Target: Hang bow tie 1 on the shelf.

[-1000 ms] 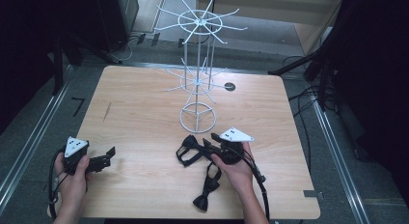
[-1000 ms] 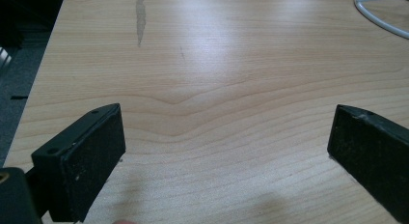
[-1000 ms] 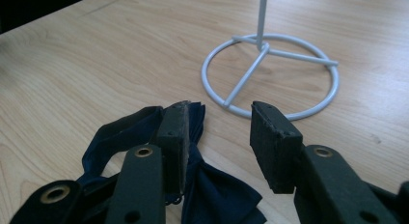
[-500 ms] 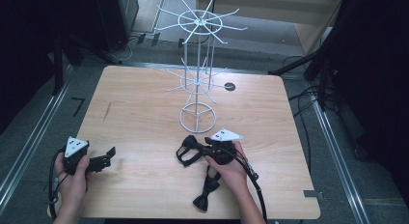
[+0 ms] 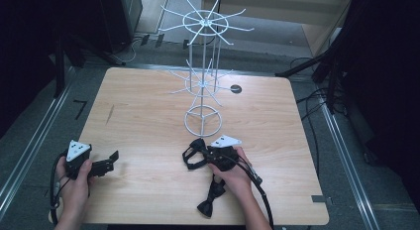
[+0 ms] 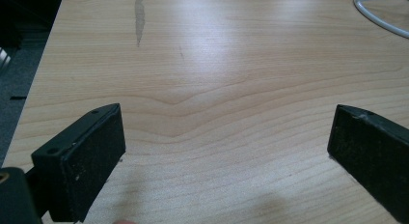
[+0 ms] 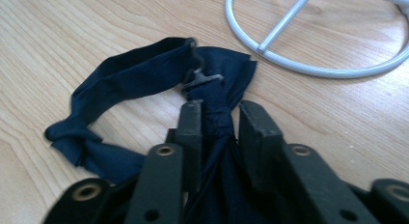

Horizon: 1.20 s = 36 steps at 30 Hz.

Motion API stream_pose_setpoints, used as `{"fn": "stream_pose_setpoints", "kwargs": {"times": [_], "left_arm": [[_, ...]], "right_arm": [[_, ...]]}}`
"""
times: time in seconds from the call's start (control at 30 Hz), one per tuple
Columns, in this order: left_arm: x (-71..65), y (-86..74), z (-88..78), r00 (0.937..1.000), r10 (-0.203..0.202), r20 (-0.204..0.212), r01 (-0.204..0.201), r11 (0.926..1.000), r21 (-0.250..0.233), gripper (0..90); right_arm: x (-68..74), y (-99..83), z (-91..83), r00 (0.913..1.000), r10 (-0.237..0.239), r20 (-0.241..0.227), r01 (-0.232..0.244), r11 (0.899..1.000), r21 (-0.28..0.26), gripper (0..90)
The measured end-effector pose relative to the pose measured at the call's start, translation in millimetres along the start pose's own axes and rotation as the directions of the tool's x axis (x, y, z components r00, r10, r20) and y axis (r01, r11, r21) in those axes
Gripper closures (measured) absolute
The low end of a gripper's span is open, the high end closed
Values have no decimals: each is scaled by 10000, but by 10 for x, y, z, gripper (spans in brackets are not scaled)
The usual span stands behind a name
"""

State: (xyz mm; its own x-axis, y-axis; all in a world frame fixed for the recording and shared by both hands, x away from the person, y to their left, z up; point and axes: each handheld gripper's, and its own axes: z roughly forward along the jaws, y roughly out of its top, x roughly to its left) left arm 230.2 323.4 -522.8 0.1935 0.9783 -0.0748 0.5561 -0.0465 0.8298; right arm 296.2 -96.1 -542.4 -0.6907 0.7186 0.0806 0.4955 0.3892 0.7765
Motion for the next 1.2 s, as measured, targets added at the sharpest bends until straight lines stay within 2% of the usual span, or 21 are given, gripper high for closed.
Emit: {"fn": "stream_pose_setpoints", "kwargs": {"times": [0.17, 0.33, 0.53, 0.93, 1.2], "left_arm": [[1, 0, 3, 10000, -47, -3, 47, 10000, -42, 1], [3, 1, 5, 10000, -59, -6, 59, 10000, -54, 1], [6, 2, 5, 10000, -70, 1, 70, 10000, -38, 1], [3, 2, 5, 10000, -40, -6, 40, 10000, -51, 1], [3, 1, 4, 10000, -34, -19, 34, 10000, -52, 1]], "right_arm": [[-5, 7, -15, 9998, 33, 194, -33, 10000, -19, 781], [-15, 44, -95, 9992, 255, 318, -236, 9980, -588, 784], [-58, 108, -273, 9973, 432, 596, -344, 9893, -1416, 784], [-147, 147, -601, 9910, 915, 973, -652, 9673, -2450, 783], [-227, 208, -851, 9856, 1234, 1160, -811, 9452, -3162, 783]]}}
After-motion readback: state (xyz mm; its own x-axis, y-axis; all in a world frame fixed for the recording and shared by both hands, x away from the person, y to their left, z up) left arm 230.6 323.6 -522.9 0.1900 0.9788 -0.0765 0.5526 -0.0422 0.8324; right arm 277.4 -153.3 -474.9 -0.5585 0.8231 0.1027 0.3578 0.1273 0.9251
